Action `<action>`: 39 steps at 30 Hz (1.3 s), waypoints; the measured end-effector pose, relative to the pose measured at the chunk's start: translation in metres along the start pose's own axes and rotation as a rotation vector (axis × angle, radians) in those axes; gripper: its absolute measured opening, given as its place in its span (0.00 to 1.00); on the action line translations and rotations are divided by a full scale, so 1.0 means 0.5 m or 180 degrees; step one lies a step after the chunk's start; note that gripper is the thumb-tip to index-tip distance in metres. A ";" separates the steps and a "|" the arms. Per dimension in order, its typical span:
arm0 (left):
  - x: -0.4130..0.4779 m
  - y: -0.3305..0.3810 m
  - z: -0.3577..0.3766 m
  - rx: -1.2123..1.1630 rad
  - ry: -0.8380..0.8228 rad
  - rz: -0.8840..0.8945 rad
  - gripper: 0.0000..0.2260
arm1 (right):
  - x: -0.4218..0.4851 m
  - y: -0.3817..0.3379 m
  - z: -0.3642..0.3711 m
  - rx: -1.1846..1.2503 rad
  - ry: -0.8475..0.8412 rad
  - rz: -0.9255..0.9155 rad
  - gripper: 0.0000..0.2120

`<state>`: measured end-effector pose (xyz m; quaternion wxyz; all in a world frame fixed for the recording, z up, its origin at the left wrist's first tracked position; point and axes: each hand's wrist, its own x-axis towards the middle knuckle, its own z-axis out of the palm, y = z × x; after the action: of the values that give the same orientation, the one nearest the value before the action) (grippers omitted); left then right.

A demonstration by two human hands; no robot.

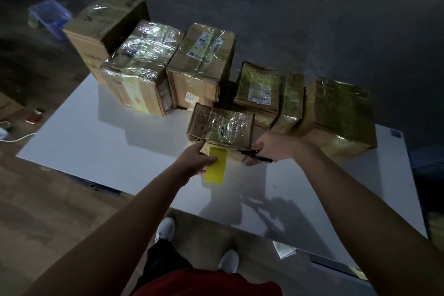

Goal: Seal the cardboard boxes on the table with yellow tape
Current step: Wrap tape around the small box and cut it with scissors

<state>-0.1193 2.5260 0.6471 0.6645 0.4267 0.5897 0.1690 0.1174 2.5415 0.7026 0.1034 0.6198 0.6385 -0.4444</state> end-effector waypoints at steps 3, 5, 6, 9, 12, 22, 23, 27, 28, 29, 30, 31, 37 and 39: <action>-0.003 0.000 -0.004 0.0106 -0.0056 0.0002 0.31 | 0.001 -0.006 -0.005 0.0086 -0.0046 0.0039 0.21; -0.002 0.001 -0.005 0.0160 -0.0053 -0.0009 0.32 | -0.002 -0.008 -0.008 0.0089 -0.0065 0.0036 0.20; -0.001 0.002 -0.004 0.0181 -0.0034 -0.0014 0.32 | -0.003 -0.009 -0.009 0.0087 -0.0072 0.0028 0.20; 0.001 0.005 -0.004 0.0227 0.0011 -0.0014 0.33 | -0.006 -0.013 -0.010 0.0113 -0.0079 0.0023 0.19; 0.003 0.005 -0.005 0.0223 0.0004 -0.0021 0.33 | -0.009 -0.018 -0.011 0.0137 -0.0092 -0.0004 0.18; 0.003 0.006 -0.007 0.0236 -0.0044 -0.0083 0.32 | -0.012 -0.022 -0.012 -0.0092 0.0047 -0.0102 0.19; 0.003 0.006 -0.008 0.0248 -0.0036 -0.0102 0.32 | -0.013 -0.022 -0.012 -0.0088 0.0059 -0.0111 0.18; 0.002 0.009 -0.009 0.0317 -0.0027 -0.0093 0.33 | -0.016 -0.023 -0.013 -0.0112 0.0066 -0.0160 0.15; 0.002 0.010 -0.009 0.0331 -0.0036 -0.0087 0.33 | -0.016 -0.023 -0.013 -0.0118 0.0067 -0.0167 0.15; 0.001 0.011 -0.010 0.0343 -0.0050 -0.0085 0.32 | -0.016 -0.022 -0.013 -0.0131 0.0067 -0.0175 0.15; 0.002 0.011 -0.011 0.0355 -0.0057 -0.0084 0.32 | -0.016 -0.022 -0.013 -0.0151 0.0065 -0.0189 0.15; 0.002 0.011 -0.011 0.0373 -0.0060 -0.0082 0.33 | -0.015 -0.022 -0.013 -0.0178 0.0059 -0.0206 0.15; 0.003 0.016 -0.016 0.0485 -0.0123 -0.0100 0.34 | -0.014 -0.020 -0.010 -0.0330 0.0034 -0.0241 0.15; 0.002 0.018 -0.019 0.0557 -0.0160 -0.0103 0.34 | -0.015 -0.020 -0.006 -0.0335 0.0027 -0.0263 0.16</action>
<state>-0.1253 2.5356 0.6540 0.6419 0.4777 0.5922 0.0953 0.1117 2.5400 0.7138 0.1147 0.5885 0.6865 -0.4114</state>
